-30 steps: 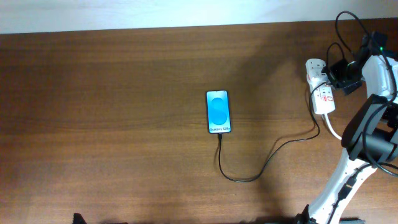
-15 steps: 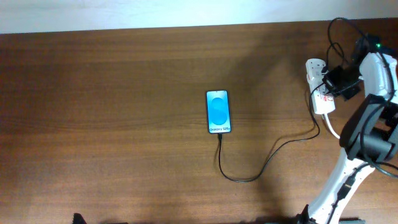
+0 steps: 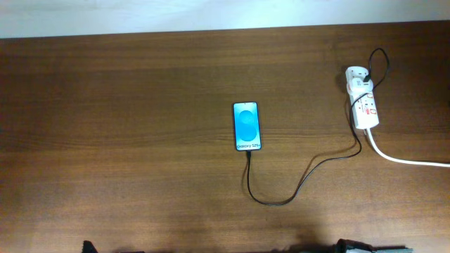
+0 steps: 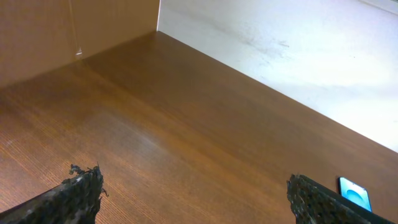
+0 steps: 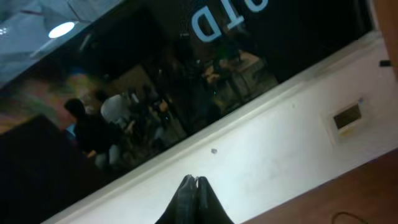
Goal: Plug charger to phone and switch on socket
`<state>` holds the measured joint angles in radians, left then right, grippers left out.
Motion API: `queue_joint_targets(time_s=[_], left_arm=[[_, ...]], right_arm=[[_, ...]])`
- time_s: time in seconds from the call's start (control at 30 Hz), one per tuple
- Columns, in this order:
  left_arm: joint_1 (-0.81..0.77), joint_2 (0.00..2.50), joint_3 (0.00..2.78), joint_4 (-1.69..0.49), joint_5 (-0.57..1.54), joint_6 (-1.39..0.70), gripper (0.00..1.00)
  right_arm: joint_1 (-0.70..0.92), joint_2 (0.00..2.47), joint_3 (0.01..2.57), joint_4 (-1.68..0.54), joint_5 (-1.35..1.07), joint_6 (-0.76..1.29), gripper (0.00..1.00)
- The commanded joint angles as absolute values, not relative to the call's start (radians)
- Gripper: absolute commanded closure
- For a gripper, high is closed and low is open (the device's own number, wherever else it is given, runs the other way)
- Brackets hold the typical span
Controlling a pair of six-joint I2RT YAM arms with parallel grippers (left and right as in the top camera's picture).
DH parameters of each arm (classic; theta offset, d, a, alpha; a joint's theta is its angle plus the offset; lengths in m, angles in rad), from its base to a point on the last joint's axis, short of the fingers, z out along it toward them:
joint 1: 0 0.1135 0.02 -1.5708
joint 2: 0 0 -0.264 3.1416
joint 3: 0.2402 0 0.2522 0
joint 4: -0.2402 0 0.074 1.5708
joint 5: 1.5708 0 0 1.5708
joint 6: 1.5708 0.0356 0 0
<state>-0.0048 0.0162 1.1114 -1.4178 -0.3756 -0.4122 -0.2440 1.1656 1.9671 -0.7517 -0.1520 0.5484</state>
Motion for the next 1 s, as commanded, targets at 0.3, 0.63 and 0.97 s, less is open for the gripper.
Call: queue_joint_targets(time_s=[0.3, 0.63, 0.97], left_arm=[[-0.001, 0.007, 0.661, -0.76, -0.306, -0.628, 0.0], [-0.001, 0.007, 0.044, -0.055, -0.123, -0.341, 0.01], [-0.001, 0.012, 0.009, -0.072, -0.097, -0.207, 0.01]], right_arm=[[-0.235, 0.706, 1.56, -0.652, -0.162, 0.478, 0.96], [-0.235, 0.587, 1.484, -0.541, -0.256, 0.514, 0.96], [-0.235, 0.553, 1.484, -0.501, -0.439, 0.559, 0.96]])
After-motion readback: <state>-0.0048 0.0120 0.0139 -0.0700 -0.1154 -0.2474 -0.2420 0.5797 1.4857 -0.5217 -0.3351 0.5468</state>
